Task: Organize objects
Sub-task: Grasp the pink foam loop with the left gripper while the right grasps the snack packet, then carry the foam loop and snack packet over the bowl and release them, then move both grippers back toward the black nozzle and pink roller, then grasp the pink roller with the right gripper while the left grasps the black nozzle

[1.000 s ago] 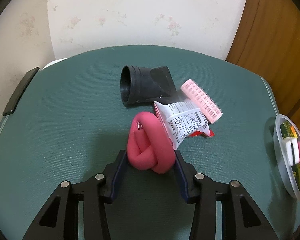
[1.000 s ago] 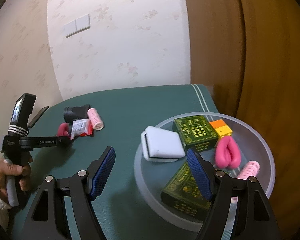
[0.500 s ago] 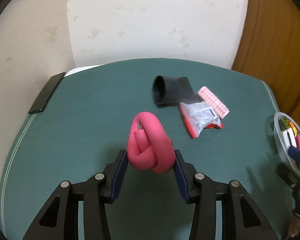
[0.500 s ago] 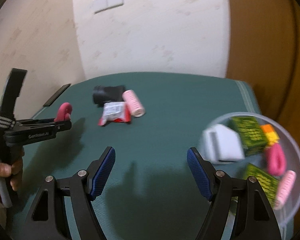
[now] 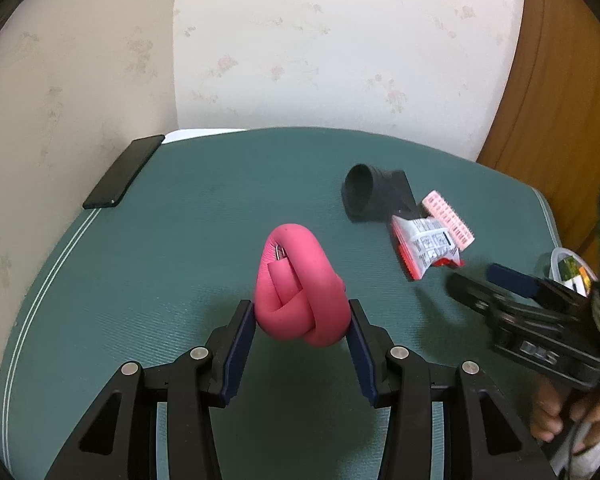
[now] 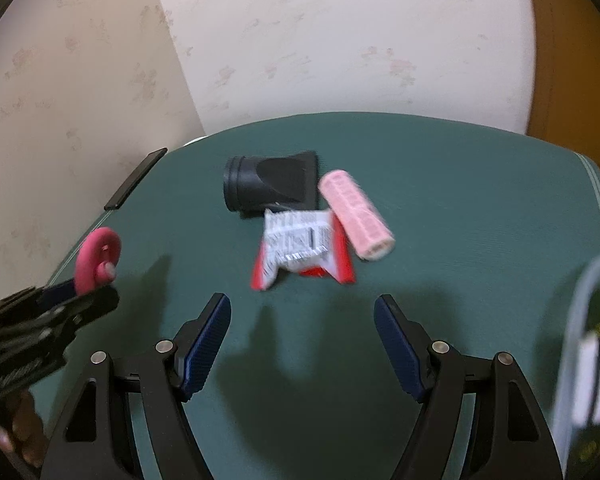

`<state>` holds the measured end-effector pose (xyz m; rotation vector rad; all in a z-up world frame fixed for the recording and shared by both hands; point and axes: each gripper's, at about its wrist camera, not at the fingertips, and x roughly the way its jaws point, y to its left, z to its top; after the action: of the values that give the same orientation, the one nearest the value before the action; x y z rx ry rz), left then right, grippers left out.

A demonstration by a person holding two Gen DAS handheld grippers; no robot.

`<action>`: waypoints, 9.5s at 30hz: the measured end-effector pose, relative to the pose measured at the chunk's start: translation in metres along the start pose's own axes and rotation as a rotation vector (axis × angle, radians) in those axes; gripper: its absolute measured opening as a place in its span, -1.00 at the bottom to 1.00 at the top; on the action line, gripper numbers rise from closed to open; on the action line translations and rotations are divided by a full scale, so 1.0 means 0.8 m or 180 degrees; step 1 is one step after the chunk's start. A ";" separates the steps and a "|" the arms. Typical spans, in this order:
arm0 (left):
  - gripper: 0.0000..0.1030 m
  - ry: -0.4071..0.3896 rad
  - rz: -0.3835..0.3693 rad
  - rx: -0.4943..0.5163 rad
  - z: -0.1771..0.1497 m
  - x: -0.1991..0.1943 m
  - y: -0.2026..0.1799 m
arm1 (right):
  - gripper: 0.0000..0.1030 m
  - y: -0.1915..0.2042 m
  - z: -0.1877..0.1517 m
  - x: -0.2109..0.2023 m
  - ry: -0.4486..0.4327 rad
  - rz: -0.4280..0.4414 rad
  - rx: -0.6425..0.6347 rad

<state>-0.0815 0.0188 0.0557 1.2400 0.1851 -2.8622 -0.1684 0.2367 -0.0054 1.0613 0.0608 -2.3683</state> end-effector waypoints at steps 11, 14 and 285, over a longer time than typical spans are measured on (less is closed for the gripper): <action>-0.06 0.0029 -0.0017 -0.0016 -0.004 0.001 -0.004 | 0.46 0.004 0.032 0.057 0.0209 -0.0064 0.0055; -0.06 0.0055 -0.0016 -0.0004 -0.005 0.003 -0.006 | 0.46 0.005 0.033 0.066 0.0270 -0.0064 0.0073; 0.99 0.0091 0.0315 0.1531 0.099 0.182 -0.111 | -0.44 -0.078 -0.042 -0.029 0.0271 -0.0016 0.0356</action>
<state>-0.2444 0.1022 0.0127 1.3007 -0.5810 -2.8947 -0.1637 0.3090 -0.0230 1.2159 -0.0386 -2.3535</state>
